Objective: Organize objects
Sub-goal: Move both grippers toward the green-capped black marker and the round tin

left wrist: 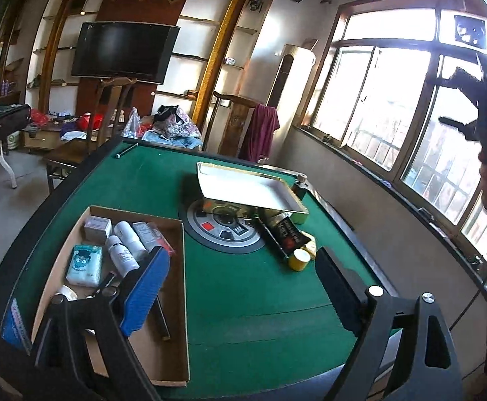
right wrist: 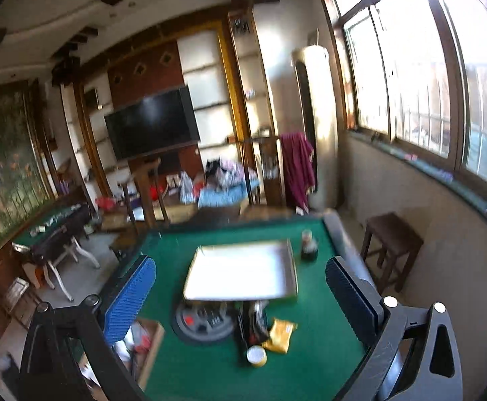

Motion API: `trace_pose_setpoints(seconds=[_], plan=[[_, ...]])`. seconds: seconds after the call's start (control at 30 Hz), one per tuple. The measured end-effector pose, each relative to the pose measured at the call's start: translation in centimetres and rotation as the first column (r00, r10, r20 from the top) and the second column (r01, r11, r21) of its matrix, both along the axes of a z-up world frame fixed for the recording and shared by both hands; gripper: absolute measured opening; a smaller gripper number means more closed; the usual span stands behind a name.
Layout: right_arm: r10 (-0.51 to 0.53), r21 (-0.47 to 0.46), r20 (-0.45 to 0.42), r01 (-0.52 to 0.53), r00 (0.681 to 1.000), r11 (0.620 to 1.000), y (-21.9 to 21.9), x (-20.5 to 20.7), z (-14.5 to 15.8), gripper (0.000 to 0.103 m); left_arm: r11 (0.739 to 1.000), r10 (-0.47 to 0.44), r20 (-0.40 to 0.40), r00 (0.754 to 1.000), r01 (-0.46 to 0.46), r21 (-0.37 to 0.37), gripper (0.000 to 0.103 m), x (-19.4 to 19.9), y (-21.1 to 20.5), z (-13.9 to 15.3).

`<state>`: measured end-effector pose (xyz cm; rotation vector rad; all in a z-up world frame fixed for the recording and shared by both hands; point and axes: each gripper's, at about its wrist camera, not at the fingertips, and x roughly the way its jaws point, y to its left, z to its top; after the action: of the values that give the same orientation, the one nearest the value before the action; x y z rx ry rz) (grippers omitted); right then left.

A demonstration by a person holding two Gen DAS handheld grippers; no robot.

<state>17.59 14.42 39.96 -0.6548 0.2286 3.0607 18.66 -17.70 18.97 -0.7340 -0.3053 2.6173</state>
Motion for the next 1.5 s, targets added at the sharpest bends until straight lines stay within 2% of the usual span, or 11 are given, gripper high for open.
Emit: trace_pose_setpoints(seconds=[0.1, 0.17, 0.27, 0.37, 0.53, 0.73, 0.9, 1.13, 1.23, 1.37, 1.5], plan=[[0.078, -0.001, 0.033, -0.078, 0.996, 0.997, -1.2, -1.0, -0.2, 0.103, 1.000, 0.002, 0.026, 1.000, -0.002, 0.010, 0.092, -0.1, -0.4, -1.2], [0.165, -0.087, 0.110, -0.155, 0.980, 0.984, -1.7, -3.3, -4.1, 0.103, 1.000, 0.001, 0.068, 0.998, -0.002, 0.008, 0.092, -1.0, -0.8, -2.5], [0.119, -0.141, 0.280, -0.082, 0.953, 0.987, -2.0, -7.2, -10.8, 0.103, 1.000, 0.013, 0.131, 0.991, -0.014, 0.007, 0.092, -2.4, -1.3, -4.5], [0.170, -0.219, 0.406, -0.085, 0.898, 0.972, -2.1, -11.2, -18.0, 0.103, 1.000, 0.010, 0.164, 0.986, -0.013, 0.015, 0.092, -3.2, -1.9, -5.9], [0.266, -0.299, 0.516, -0.119, 0.814, 0.947, -4.0, -16.3, -25.0, 0.103, 1.000, 0.000, 0.208, 0.978, -0.005, 0.026, 0.092, -4.8, -2.8, -8.0], [0.260, -0.256, 0.609, -0.125, 0.749, 0.959, -6.2, -20.0, -31.2, 0.102, 0.999, -0.021, 0.283, 0.959, 0.008, 0.046, 0.092, -6.7, -2.1, -10.7], [0.260, -0.229, 0.649, -0.142, 0.715, 0.963, -6.0, -22.3, -34.0, 0.095, 0.999, -0.032, 0.285, 0.958, 0.032, 0.006, 0.092, -7.4, -0.8, -10.9], [0.181, -0.178, 0.681, -0.080, 0.709, 0.981, -5.4, -25.4, -35.6, 0.093, 0.999, -0.039, 0.293, 0.955, 0.044, -0.012, 0.092, -8.0, 0.2, -10.8], [0.167, -0.176, 0.709, -0.057, 0.685, 0.983, -5.4, -26.3, -37.2, 0.076, 0.999, -0.027, 0.292, 0.956, 0.032, -0.015, 0.092, -8.0, 0.0, -10.8], [0.149, -0.110, 0.708, -0.101, 0.691, 0.989, -7.0, -25.5, -37.2, 0.026, 1.000, -0.007, 0.317, 0.948, 0.009, -0.004, 0.092, -8.3, -0.4, -11.1], [0.223, -0.138, 0.695, -0.178, 0.684, 0.974, -8.5, -22.8, -37.2, 0.020, 1.000, -0.012, 0.328, 0.945, 0.015, -0.007, 0.092, -8.4, 0.1, -11.2]])
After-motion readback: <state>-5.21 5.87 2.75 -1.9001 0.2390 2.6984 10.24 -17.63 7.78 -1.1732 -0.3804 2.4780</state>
